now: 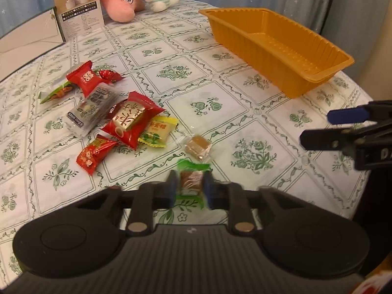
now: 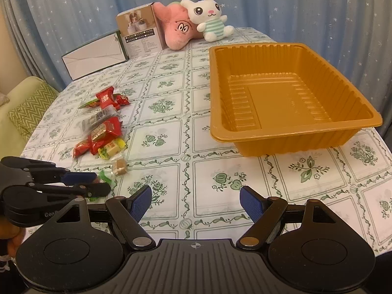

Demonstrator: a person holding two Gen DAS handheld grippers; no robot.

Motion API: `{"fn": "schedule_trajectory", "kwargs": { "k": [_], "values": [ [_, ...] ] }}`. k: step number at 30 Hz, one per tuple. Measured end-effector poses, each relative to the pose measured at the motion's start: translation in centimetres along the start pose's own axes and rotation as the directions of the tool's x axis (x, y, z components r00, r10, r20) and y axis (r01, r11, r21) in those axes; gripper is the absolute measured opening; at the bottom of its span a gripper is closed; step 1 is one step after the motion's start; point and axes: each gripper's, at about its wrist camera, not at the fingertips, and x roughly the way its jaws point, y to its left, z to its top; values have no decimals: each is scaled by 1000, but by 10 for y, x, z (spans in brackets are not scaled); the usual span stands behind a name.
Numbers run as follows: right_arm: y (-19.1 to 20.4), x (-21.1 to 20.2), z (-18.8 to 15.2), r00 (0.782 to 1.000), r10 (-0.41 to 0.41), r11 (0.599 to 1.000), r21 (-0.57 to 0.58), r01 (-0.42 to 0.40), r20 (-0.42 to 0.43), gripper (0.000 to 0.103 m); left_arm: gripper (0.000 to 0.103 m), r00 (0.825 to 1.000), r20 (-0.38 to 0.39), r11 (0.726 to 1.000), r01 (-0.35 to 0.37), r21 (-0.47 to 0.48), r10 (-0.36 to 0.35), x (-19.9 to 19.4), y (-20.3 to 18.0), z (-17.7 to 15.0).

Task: Organize snacks
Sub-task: 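Grasp the small green-wrapped candy with the left tool while the right tool grasps a clear-wrapped candy, then carry both candies over the orange tray and open both tools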

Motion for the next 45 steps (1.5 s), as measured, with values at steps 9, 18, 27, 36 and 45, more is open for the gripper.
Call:
{"fn": "schedule_trajectory", "kwargs": {
  "k": [9,18,27,36,45],
  "values": [
    [41,24,8,992,125,986,-116,-123,13,79,18,986,24,970,-157,-185,164,-28,31,-6],
    [84,70,13,992,126,968,-218,-126,-13,52,18,980,33,922,-174,-347,197,-45,64,-15],
    [99,81,9,997,76,949,-307,-67,19,22,18,980,33,913,-169,-371,195,-46,64,-23],
    [86,45,12,993,66,959,-282,-36,95,21,18,985,48,925,-140,-353,168,-51,37,-15],
    [45,-16,28,979,21,981,-193,18,202,21,18,985,122,954,-81,-290,121,-64,-11,23]
  ]
}}
